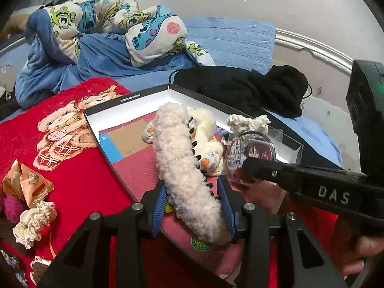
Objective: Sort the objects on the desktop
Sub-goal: 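Lower the fuzzy clip into the box with the left tool while the right tool lowers the badge packet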
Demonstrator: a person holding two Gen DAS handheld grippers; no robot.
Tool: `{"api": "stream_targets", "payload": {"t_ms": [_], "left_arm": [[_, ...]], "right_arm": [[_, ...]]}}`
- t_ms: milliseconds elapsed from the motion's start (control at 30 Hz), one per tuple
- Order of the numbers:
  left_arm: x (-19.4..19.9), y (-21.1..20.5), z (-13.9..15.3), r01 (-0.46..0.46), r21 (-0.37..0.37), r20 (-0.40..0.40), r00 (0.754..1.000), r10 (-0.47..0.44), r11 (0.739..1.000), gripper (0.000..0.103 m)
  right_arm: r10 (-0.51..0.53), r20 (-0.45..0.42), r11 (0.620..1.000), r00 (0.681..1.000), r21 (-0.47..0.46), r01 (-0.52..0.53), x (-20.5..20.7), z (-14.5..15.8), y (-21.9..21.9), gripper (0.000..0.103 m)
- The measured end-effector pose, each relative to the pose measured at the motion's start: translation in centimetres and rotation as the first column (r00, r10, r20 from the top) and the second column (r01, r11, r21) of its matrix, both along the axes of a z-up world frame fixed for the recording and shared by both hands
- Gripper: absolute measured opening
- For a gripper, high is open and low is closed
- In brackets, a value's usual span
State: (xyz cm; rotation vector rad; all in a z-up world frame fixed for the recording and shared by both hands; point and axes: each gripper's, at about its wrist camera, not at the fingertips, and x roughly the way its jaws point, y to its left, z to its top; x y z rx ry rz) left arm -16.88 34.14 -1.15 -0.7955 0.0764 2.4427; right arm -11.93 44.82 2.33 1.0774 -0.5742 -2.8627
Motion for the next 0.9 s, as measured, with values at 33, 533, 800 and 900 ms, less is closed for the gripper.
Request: {"api": "stream_targets", "payload": {"t_ms": [33, 533, 800, 900], "left_arm": [[0.0, 0.1, 0.0, -0.001, -0.001, -0.002, 1.0, 0.001, 1.0, 0.042], [0.2, -0.1, -0.2, 0.0, 0.012, -0.021, 1.0, 0.0, 1.0, 0.043], [0.4, 0.0, -0.2, -0.001, 0.005, -0.03, 1.0, 0.001, 1.0, 0.043], [0.4, 0.1, -0.2, -0.001, 0.001, -0.033, 0.999, 0.001, 1.0, 0.043]], "right_arm": [[-0.007, -0.002, 1.0, 1.0, 0.0, 0.007, 0.0, 0.0, 0.1, 0.009], [0.042, -0.016, 0.992, 0.999, 0.118, -0.04, 0.9, 0.1, -1.3, 0.009], [0.044, -0.013, 0.987, 0.999, 0.156, -0.041, 1.2, 0.1, -1.7, 0.009], [0.047, -0.015, 0.986, 0.999, 0.159, -0.044, 1.2, 0.1, -1.7, 0.009]]}}
